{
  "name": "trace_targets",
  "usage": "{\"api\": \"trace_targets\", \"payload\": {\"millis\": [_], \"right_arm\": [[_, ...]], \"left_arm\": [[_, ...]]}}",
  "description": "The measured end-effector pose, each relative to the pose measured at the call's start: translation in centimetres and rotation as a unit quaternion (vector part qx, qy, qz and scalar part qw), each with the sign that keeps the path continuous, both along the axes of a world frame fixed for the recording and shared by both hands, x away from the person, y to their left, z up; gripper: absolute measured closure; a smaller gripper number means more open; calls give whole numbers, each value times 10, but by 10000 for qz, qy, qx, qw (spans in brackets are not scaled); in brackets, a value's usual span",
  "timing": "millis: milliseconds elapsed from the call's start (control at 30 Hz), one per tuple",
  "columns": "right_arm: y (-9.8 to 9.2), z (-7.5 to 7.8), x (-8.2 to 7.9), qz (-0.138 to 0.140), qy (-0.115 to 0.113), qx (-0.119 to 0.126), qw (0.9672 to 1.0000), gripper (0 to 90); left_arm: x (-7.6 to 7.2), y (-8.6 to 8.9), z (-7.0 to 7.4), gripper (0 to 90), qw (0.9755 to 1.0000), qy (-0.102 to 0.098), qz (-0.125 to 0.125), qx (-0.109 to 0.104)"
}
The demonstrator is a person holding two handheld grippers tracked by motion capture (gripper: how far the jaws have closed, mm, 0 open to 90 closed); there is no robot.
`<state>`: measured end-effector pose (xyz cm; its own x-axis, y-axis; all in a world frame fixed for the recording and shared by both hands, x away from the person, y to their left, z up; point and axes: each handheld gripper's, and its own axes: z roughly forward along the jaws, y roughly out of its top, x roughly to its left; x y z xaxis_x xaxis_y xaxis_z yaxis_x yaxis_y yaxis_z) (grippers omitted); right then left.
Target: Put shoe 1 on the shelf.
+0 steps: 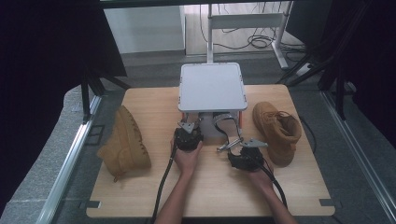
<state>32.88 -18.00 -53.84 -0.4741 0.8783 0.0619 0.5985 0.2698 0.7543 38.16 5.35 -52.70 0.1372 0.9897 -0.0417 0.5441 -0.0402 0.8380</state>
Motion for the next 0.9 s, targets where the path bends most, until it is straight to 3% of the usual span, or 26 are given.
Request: {"api": "trace_targets", "payload": {"millis": [200, 500, 900], "right_arm": [[1, 0, 0, -35, -5, 3, 10000, 336], [8, 1, 1, -211, -50, 123, 9997, 338], [20, 5, 17, -552, -101, 265, 9981, 349]], "left_arm": [[1, 5, 1, 431, 9999, 85, -42, -127], [1, 5, 1, 432, 9999, 97, -67, -121], [1, 6, 1, 433, 9998, 117, -108, -136]]}}
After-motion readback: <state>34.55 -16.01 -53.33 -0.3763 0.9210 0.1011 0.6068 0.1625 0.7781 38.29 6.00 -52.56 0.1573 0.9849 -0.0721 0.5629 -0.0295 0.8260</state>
